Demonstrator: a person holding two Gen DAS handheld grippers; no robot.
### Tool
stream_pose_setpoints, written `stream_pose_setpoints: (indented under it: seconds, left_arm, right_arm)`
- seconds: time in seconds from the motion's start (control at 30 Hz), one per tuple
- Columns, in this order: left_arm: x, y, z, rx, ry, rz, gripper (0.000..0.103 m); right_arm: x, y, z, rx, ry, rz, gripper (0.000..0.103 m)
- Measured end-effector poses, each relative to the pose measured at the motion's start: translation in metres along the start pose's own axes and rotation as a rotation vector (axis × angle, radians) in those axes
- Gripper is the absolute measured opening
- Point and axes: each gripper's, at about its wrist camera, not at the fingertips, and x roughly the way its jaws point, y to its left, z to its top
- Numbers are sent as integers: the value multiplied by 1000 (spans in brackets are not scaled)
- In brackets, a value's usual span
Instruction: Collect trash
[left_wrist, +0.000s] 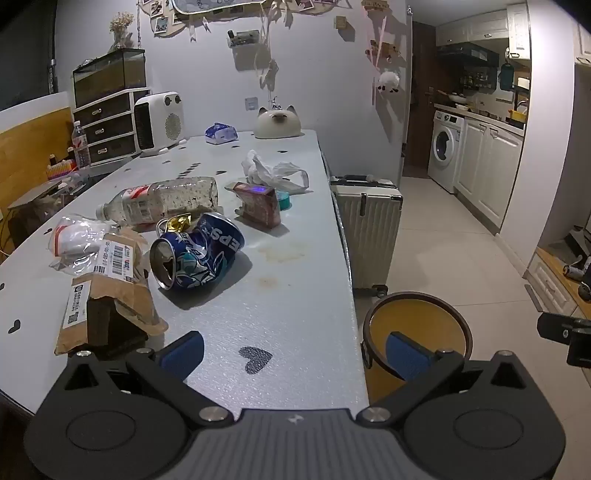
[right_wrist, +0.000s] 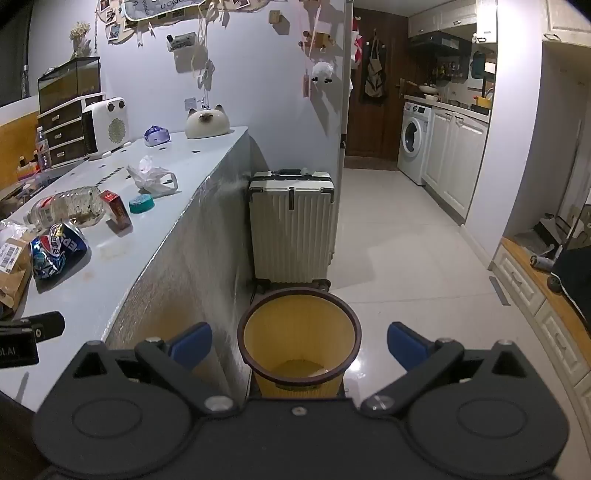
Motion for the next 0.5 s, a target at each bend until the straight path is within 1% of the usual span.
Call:
stream_pose_setpoints:
  seconds: [0.5]
  left_arm:
    - [0,0,0,0,4,1,103]
  right_arm:
    - [2,0,0,5,9,4,102]
